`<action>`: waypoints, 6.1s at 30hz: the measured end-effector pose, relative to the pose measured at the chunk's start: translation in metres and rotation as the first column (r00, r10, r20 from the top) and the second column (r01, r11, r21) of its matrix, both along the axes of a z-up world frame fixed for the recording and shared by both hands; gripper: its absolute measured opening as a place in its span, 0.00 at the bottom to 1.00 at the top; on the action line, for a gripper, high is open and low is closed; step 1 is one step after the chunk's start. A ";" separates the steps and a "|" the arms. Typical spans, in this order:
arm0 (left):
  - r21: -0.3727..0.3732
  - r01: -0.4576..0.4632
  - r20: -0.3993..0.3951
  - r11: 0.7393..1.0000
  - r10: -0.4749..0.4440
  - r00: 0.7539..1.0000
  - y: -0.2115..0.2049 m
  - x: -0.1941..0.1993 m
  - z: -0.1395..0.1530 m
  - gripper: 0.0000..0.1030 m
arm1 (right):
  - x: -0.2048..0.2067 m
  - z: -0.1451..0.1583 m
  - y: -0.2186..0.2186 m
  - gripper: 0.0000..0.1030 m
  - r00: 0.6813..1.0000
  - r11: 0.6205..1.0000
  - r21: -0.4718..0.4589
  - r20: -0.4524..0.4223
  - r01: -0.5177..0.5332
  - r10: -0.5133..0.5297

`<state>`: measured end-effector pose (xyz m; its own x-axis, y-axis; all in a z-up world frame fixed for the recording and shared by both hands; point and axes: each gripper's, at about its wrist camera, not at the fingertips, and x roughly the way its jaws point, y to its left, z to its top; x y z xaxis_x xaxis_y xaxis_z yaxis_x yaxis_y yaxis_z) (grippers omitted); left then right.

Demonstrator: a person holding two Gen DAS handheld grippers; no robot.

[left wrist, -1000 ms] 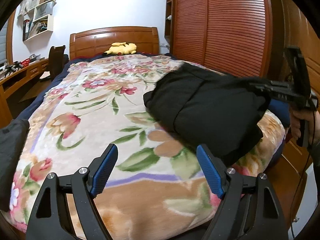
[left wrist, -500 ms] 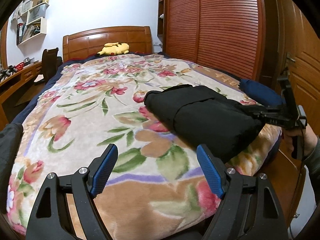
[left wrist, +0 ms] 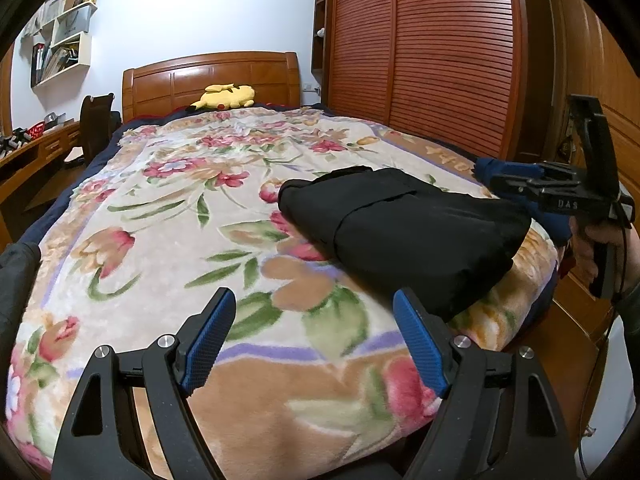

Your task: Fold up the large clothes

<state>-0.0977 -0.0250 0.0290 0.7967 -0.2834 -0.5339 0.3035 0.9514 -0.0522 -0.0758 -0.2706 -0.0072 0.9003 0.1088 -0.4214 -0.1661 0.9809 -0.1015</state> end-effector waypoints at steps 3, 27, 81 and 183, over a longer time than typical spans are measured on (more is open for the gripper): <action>0.002 0.000 -0.003 1.000 0.000 1.000 -0.002 0.001 -0.001 0.79 | 0.011 -0.009 0.013 0.62 0.997 0.997 0.011 -0.024 -0.073 0.073; 0.001 0.002 -0.017 1.000 -0.002 1.000 -0.001 0.000 -0.009 0.79 | 0.051 -0.049 0.021 0.62 0.974 0.983 0.096 -0.146 -0.158 0.171; -0.026 -0.016 -0.071 1.000 0.014 0.997 -0.030 0.106 -0.020 0.94 | -0.003 -0.085 -0.084 0.62 0.983 0.997 0.077 -0.180 0.030 -0.015; 0.057 0.477 -0.029 0.877 -0.477 0.879 -0.499 0.233 0.074 0.39 | -0.072 -0.005 -0.413 0.05 0.786 0.779 0.106 -0.069 0.618 -0.615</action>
